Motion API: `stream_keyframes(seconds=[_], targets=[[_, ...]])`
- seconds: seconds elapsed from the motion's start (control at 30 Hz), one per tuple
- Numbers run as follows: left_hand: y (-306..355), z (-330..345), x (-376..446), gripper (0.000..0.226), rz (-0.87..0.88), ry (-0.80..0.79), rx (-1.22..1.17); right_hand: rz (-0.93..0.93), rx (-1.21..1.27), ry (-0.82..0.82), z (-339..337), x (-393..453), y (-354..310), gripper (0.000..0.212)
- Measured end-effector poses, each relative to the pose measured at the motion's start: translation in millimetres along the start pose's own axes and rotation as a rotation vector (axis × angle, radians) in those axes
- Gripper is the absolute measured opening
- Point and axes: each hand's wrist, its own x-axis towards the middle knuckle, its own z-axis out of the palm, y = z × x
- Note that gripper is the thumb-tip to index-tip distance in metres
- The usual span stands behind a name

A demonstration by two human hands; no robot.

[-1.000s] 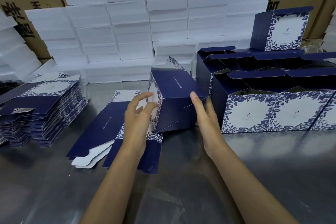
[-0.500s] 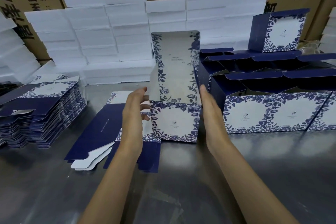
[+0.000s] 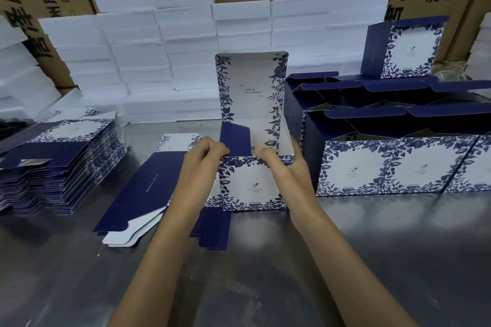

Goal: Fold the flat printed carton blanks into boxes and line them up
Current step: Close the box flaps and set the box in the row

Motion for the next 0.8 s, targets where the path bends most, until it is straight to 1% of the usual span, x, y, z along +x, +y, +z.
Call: stream_keyframes(seconds=[0.07, 0.13, 0.2, 0.3, 0.37, 0.43, 0.5, 0.6, 0.67, 0.73, 0.8], targets=[[10, 0, 4, 0.034, -0.024, -0.029, 0.125, 0.011, 0.012, 0.004, -2, 1, 1, 0.062], [18, -3, 11, 0.038, -0.012, -0.066, 0.305, 0.028, 0.032, 0.003, -3, 2, 1, 0.066], [22, -5, 17, 0.039, 0.057, -0.075, 0.429, 0.028, 0.030, -0.008, -5, 4, 2, 0.063], [19, -4, 14, 0.036, 0.124, -0.085, 0.519, 0.014, 0.013, -0.023, -5, 3, 2, 0.064], [19, -8, 16, 0.036, 0.091, -0.146, 0.525, 0.025, 0.021, -0.015, -5, 3, 2, 0.064], [25, -15, 25, 0.034, 0.001, -0.214, 0.519, 0.037, 0.023, -0.008, -6, 4, 1, 0.063], [31, -17, 34, 0.032, -0.049, -0.225, 0.507, 0.052, 0.022, 0.000, -7, 5, 1, 0.062], [28, -7, 35, 0.036, 0.024, -0.161, 0.491, 0.057, 0.019, -0.005, -8, 5, 2, 0.062], [26, -3, 36, 0.037, 0.030, -0.181, 0.521, 0.059, 0.023, -0.005, -7, 5, 1, 0.068], [31, -8, 45, 0.038, -0.064, -0.263, 0.533, 0.067, 0.031, 0.006, -8, 7, 1, 0.069], [39, -15, 55, 0.042, -0.169, -0.326, 0.491, 0.068, 0.034, 0.016, -7, 8, 1, 0.064]])
